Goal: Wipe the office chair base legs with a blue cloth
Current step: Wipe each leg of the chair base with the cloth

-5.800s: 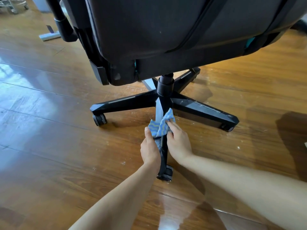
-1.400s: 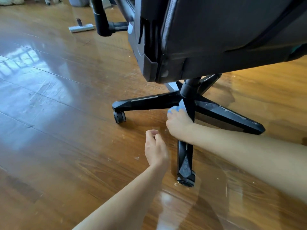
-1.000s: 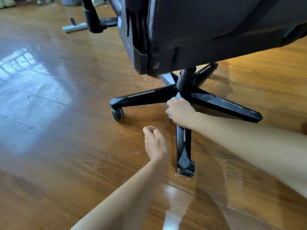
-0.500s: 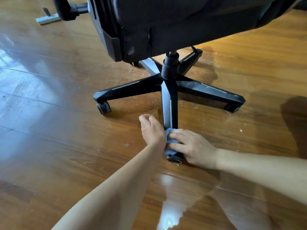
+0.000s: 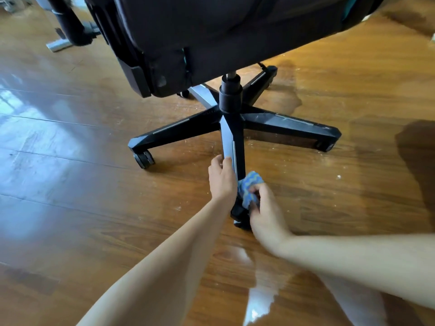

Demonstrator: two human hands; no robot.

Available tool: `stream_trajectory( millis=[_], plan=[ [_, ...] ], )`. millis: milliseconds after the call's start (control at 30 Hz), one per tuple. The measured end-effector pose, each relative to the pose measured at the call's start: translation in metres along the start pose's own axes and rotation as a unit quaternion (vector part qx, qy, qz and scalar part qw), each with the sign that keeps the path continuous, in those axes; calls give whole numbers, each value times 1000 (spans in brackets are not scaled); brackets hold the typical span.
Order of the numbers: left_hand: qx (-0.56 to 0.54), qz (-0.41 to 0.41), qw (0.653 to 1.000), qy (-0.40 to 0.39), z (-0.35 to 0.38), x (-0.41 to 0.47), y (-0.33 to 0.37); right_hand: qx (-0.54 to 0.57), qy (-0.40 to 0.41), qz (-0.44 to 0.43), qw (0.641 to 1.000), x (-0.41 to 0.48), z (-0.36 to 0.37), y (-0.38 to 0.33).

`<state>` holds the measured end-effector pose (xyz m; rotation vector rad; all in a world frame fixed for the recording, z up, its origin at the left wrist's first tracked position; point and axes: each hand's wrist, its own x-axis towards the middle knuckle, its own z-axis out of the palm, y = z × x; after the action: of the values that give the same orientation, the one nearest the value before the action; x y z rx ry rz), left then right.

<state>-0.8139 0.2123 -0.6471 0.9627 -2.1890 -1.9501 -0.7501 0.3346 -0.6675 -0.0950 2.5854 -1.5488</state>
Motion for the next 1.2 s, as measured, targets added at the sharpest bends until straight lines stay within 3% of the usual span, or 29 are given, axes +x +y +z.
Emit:
stream_trajectory(
  millis=[167, 300, 533, 633, 867, 1033, 1200],
  plan=[
    [80, 38, 996, -17, -6, -8, -3, -28, 79, 83, 993, 112, 7, -34],
    [129, 29, 990, -41, -11, -9, -7, -39, 40, 121, 991, 177, -3, -59],
    [306, 45, 950, -43, 2, -3, 4, -80, 58, 90, 991, 130, 5, -37],
    [314, 65, 947, -20, 4, -5, 3, -71, 12, 88, 994, 106, 0, -20],
    [347, 54, 936, -24, 5, -10, 4, -80, 70, 83, 991, 168, 4, -48],
    [354, 29, 935, -19, 2, -9, 6, -107, 58, 109, 987, 207, 2, -63],
    [363, 27, 932, -1, -7, -2, 1, -83, 39, 87, 992, 170, 8, -45]
  ],
)
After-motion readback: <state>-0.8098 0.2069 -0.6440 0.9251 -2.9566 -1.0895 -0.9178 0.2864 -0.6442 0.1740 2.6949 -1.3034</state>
